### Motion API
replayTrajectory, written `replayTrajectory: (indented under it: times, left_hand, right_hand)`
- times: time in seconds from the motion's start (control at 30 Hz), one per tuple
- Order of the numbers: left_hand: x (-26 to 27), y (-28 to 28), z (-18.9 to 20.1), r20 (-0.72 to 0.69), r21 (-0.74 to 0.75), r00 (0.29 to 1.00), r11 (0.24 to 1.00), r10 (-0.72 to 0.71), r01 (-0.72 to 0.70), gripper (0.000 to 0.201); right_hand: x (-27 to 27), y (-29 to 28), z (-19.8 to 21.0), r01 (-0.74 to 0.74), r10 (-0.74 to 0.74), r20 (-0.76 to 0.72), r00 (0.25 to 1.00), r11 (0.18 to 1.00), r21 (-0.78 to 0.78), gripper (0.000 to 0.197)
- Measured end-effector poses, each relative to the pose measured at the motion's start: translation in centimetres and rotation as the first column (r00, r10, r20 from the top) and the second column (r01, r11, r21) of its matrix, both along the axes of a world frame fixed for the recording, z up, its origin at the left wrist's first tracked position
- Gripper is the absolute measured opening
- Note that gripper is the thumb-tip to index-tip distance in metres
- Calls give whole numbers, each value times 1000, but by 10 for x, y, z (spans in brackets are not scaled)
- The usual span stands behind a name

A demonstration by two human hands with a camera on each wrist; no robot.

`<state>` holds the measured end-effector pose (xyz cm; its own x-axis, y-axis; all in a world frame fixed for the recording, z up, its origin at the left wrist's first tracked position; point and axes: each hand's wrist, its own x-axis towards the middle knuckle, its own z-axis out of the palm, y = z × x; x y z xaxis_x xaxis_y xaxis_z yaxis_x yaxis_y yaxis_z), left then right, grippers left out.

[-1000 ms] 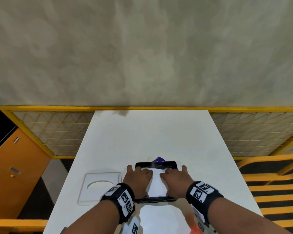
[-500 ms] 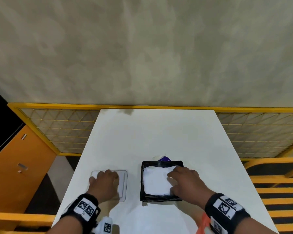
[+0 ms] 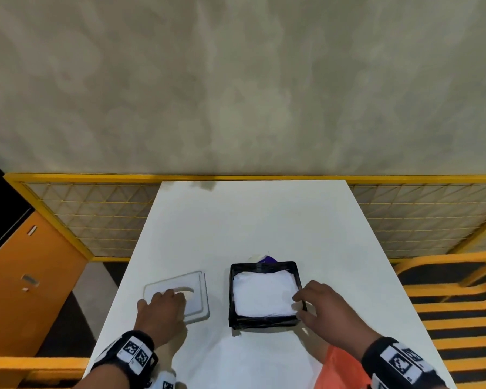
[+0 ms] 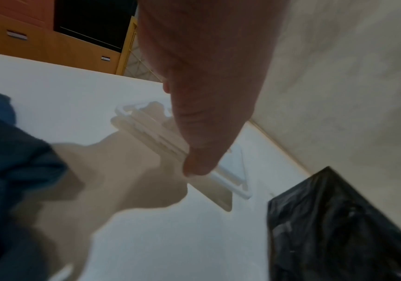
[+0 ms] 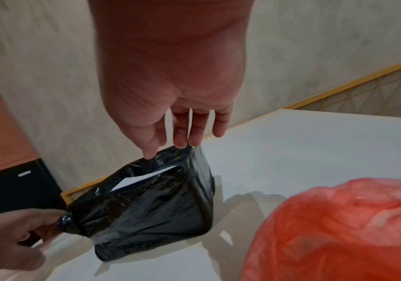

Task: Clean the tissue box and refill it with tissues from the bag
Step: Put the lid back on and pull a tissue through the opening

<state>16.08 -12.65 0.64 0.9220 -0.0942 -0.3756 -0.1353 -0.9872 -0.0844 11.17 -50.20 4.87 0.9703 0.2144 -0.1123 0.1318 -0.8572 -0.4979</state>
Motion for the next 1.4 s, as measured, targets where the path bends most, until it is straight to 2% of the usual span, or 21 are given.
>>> replayTrajectory:
  times: [0.07, 0.13, 0.2, 0.27, 0.33, 0.4, 0.47, 0.57, 0.67, 0.83, 1.0, 1.13, 1.2, 1.27, 1.33, 1.4]
  left_hand:
    - [6, -9, 16, 59, -98, 998, 995, 21, -15, 54]
    - [13, -26, 37, 178, -214, 984, 977, 26, 13, 67]
    - [18, -53, 58, 306, -305, 951, 943, -35, 133, 71]
    - [15, -89, 76, 375, -312, 912, 904, -166, 293, 69]
    - [7, -125, 85, 352, -288, 886, 866, -301, 409, 69]
    - [1, -153, 81, 288, -280, 883, 849, -372, 449, 69]
    - [-3, -170, 71, 237, -258, 880, 847, -411, 465, 62]
    - [-8, -179, 51, 197, -221, 872, 847, -448, 484, 42]
    - [-13, -178, 34, 180, -183, 860, 843, -478, 506, 37]
    - [-11, -173, 27, 209, -151, 873, 867, -442, 475, 43]
    - [-16, -165, 29, 178, -160, 885, 875, -429, 456, 48]
    - [-21, -157, 27, 235, -271, 890, 853, -391, 446, 67]
    - [-20, -146, 25, 237, -381, 934, 859, -267, 342, 89]
    - [-17, -133, 22, 158, -419, 980, 890, -122, 178, 109]
    - [-13, -119, 16, 44, -403, 999, 914, -28, 43, 119]
    - [-12, -110, 11, -64, -404, 998, 914, -6, -20, 123]
  right_hand:
    - [-1, -9, 1, 32, -33, 16, 999, 997, 64, 21]
    - [-1, -16, 3, 66, -72, 37, 997, 988, 137, 20]
    - [-2, -21, 6, 114, -124, 44, 991, 976, 187, 22]
    - [-1, -24, 10, 164, -178, 39, 983, 957, 240, 21]
    - [-1, -26, 14, 203, -215, 10, 976, 934, 294, 22]
    - [0, -27, 15, 215, -220, -17, 975, 932, 292, 23]
    - [0, -30, 12, 217, -211, -51, 976, 943, 253, 25]
    - [0, -29, 8, 216, -194, -118, 974, 953, 211, 28]
    - [1, -26, 6, 187, -159, -151, 976, 963, 194, 31]
    - [6, -18, 5, 141, -108, -181, 978, 973, 181, 37]
    - [12, -10, 5, 95, -66, -181, 981, 983, 159, 40]
    - [13, -11, 4, 109, -82, -194, 978, 985, 130, 40]
    - [15, -12, 3, 122, -94, -196, 976, 984, 134, 38]
    - [15, -13, 0, 131, -103, -192, 976, 982, 136, 37]
    - [12, -14, -4, 136, -109, -188, 976, 982, 133, 36]
    - [10, -14, -8, 147, -118, -187, 975, 978, 150, 34]
